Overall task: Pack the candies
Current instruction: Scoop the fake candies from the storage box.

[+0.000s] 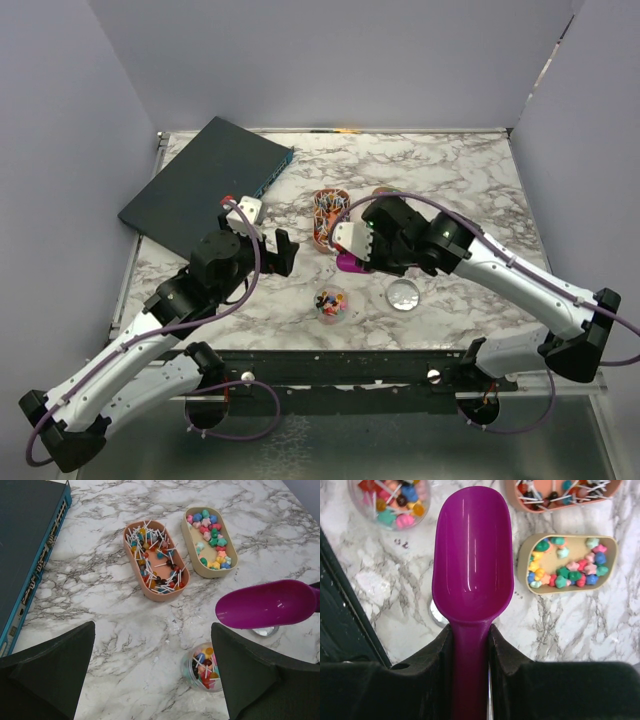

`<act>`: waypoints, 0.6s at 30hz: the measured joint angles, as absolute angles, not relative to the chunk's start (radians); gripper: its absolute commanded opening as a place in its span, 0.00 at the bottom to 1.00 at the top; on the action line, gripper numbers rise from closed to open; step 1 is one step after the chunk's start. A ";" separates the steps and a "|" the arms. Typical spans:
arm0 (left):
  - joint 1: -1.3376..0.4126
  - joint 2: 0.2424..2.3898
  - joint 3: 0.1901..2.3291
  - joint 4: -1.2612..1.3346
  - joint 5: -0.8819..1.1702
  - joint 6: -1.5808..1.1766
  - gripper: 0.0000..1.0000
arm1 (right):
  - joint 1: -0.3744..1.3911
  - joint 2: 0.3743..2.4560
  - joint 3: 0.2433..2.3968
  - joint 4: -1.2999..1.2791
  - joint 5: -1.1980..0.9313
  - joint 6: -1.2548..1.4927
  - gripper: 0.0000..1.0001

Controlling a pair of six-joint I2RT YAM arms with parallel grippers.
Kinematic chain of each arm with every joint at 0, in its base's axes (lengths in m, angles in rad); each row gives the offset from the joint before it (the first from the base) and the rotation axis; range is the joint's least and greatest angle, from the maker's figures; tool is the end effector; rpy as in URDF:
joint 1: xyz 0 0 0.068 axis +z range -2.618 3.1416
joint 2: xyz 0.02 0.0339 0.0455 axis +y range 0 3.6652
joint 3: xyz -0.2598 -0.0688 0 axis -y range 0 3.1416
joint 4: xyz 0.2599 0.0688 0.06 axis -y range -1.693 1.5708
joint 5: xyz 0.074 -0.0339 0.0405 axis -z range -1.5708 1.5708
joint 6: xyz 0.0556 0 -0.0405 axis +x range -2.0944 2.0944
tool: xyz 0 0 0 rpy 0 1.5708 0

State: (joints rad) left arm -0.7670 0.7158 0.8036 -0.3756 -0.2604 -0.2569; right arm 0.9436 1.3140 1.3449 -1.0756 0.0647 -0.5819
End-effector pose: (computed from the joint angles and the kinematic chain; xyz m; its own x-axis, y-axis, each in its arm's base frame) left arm 0.1540 -0.1285 0.3303 -0.3229 -0.0298 -0.9460 0.4247 0.8886 -0.1730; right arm 0.1655 0.2221 0.3208 0.0096 -0.9213 -0.3888 -0.9380 0.1264 -0.3227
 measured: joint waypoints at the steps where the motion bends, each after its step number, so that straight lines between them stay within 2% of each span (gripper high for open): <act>1: -0.767 0.714 0.804 -0.376 -0.260 -0.257 0.99 | 0.944 1.326 1.365 -1.074 0.078 -0.565 0.00; 10: -0.767 0.698 0.804 -0.376 -0.263 -0.257 0.99 | 0.944 1.543 1.541 -1.075 0.213 -0.335 0.00; 18: -0.767 0.688 0.804 -0.376 -0.276 -0.257 0.99 | 0.927 1.768 1.752 -1.154 0.244 -0.103 0.01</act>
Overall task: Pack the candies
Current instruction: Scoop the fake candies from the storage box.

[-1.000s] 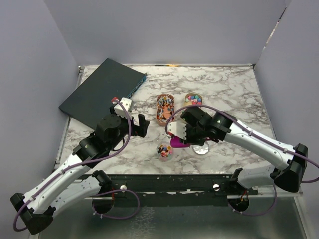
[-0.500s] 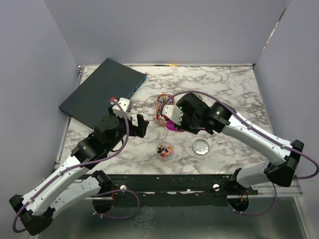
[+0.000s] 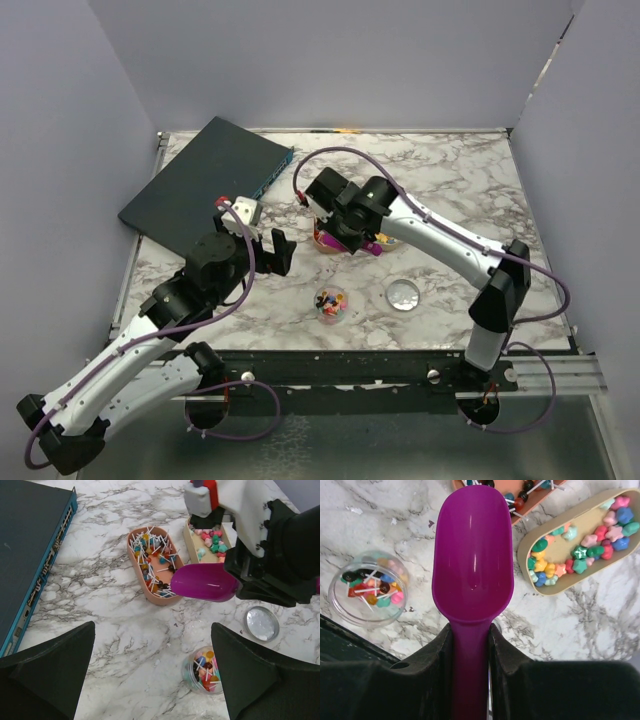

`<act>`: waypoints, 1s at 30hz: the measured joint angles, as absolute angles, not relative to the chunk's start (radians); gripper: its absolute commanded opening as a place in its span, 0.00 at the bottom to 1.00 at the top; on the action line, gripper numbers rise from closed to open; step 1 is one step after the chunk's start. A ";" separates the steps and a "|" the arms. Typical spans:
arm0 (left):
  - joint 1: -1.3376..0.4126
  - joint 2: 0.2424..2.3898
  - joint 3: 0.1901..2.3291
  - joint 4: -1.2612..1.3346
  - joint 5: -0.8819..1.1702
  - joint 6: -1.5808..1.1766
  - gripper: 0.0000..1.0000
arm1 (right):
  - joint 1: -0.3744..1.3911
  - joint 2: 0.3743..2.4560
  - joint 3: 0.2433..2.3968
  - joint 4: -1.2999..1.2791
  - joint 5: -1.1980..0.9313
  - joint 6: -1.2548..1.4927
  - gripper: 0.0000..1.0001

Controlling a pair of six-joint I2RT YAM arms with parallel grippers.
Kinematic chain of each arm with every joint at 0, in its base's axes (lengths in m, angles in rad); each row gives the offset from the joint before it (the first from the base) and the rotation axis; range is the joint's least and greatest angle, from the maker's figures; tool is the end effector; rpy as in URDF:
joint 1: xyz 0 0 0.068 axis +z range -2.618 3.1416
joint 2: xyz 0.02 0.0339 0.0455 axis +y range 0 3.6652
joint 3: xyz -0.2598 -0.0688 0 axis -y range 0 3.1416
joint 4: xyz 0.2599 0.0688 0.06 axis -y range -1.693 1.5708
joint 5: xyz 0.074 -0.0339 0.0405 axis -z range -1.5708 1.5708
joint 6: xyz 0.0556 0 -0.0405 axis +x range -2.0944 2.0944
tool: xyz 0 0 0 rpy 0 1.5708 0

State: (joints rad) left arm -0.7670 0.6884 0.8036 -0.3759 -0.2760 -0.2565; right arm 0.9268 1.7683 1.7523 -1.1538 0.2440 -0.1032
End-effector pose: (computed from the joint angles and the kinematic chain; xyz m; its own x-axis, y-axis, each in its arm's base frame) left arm 0.1501 -0.1236 0.3352 -0.3008 -0.0491 -0.9524 0.4154 0.8922 -0.1772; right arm 0.2399 0.2972 0.3063 -0.4757 -0.8001 -0.3653 -0.7725 0.5787 -0.2614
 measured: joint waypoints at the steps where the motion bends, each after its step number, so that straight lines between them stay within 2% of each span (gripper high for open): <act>1: -0.767 0.688 0.804 -0.376 -0.278 -0.257 0.99 | 0.925 1.792 1.775 -1.165 0.243 -0.076 0.01; 13: -0.768 0.675 0.804 -0.376 -0.282 -0.256 0.99 | 0.843 1.943 1.888 -1.244 0.181 0.088 0.00; 30: -0.779 0.662 0.804 -0.376 -0.301 -0.250 0.99 | 0.772 2.073 1.986 -1.248 0.110 0.105 0.00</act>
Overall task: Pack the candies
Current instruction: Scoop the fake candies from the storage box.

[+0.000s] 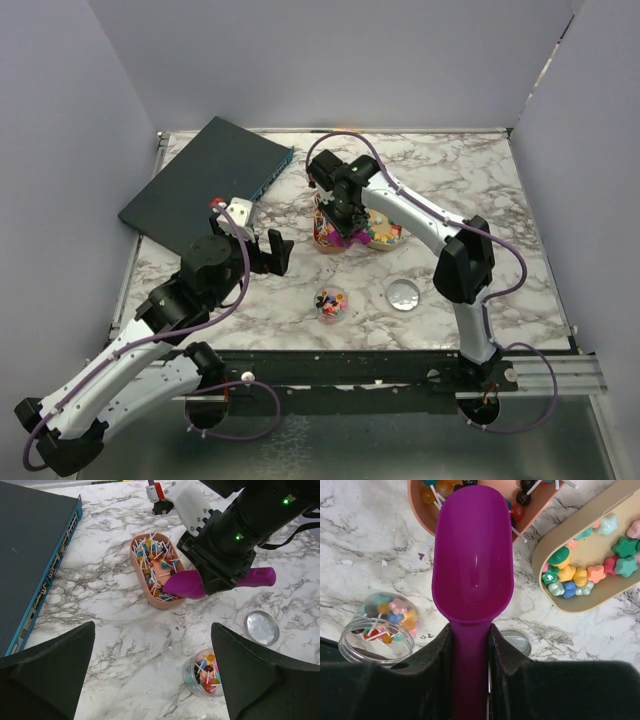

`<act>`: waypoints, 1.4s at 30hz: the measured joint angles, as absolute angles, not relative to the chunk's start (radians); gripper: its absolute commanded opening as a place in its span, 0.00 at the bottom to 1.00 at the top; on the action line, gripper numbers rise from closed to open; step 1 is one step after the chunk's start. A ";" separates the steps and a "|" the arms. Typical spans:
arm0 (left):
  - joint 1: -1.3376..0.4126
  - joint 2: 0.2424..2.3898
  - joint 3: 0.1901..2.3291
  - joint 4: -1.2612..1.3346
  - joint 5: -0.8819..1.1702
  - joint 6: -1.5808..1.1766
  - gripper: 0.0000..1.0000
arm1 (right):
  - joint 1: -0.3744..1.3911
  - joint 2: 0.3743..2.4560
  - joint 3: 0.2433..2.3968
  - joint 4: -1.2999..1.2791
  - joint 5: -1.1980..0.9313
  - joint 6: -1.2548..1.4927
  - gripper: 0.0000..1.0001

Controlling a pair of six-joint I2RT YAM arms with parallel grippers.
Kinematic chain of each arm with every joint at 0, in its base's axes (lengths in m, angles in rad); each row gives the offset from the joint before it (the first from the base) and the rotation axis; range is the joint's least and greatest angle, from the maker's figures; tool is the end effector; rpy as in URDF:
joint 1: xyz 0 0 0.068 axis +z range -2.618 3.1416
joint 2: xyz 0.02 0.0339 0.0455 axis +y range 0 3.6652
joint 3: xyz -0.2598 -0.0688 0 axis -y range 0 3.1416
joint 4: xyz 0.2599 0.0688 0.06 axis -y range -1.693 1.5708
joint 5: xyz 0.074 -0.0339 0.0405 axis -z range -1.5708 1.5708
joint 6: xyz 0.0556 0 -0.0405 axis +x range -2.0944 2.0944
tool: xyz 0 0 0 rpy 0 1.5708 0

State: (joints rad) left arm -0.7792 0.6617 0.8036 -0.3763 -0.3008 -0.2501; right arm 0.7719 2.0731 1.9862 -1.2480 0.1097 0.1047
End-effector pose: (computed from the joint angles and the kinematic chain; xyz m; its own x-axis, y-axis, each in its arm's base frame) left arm 0.1450 -0.1200 0.3398 -0.2755 -0.0602 -0.9594 0.4107 0.8950 -0.1741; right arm 0.3191 0.3021 0.2527 -0.7635 -0.5982 -0.2436 -0.5985 0.7970 -0.0814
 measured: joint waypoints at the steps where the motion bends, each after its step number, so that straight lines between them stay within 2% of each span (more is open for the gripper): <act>1: -0.780 0.661 0.804 -0.376 -0.301 -0.250 0.99 | 0.770 2.077 1.988 -1.248 0.107 0.104 0.00; 30: -0.781 0.657 0.804 -0.376 -0.309 -0.249 0.99 | 0.718 2.186 2.011 -1.092 0.035 0.150 0.00; 42: -0.781 0.657 0.804 -0.377 -0.321 -0.249 0.99 | 0.712 2.188 1.913 -0.960 0.039 0.220 0.01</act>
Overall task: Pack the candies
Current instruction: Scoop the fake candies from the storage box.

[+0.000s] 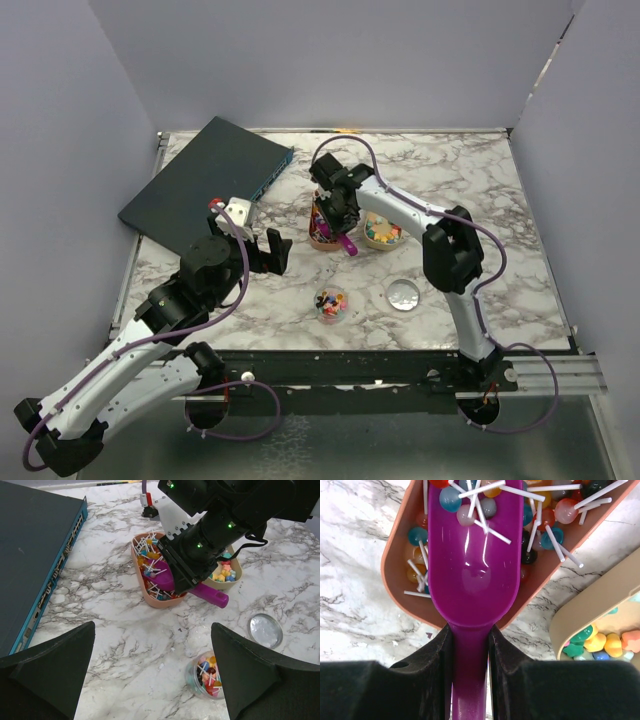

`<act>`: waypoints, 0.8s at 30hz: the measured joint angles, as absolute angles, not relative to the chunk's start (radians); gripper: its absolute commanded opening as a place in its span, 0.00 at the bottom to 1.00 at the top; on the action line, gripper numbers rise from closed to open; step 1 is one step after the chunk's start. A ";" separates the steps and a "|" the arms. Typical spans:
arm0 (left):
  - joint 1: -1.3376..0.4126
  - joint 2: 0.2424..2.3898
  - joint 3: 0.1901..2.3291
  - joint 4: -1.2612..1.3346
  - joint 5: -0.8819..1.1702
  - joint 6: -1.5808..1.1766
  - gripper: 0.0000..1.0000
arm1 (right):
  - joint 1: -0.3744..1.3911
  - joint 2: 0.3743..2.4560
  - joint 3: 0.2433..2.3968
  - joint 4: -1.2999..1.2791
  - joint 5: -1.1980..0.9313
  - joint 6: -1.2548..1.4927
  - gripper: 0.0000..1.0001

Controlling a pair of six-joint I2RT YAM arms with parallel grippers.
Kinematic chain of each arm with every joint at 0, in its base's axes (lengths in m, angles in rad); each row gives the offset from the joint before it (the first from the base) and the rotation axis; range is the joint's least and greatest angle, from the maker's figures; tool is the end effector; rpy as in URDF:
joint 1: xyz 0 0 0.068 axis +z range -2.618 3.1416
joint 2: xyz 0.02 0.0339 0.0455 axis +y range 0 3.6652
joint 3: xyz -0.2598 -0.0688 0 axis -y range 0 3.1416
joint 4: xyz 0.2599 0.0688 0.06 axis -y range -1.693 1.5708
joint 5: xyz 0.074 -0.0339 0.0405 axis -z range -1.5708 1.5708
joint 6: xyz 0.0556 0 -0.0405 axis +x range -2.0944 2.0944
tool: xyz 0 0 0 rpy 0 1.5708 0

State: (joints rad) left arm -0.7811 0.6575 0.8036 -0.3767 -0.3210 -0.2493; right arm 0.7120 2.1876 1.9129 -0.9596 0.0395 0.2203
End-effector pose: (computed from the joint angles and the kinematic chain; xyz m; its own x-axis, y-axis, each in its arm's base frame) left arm 0.1446 -0.1186 0.3405 -0.2683 -0.0637 -0.9612 0.3960 0.9023 -0.1703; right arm 0.3644 0.3116 0.1904 -0.8378 -0.4346 -0.3303 -0.4713 0.8813 0.0358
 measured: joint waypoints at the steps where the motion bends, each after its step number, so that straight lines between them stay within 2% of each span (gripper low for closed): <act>1: -0.781 0.657 0.804 -0.377 -0.322 -0.249 0.99 | 0.712 2.188 1.903 -0.950 0.040 0.226 0.01; 24: -0.781 0.667 0.804 -0.377 -0.324 -0.249 0.99 | 0.711 2.166 1.794 -0.796 0.099 0.287 0.01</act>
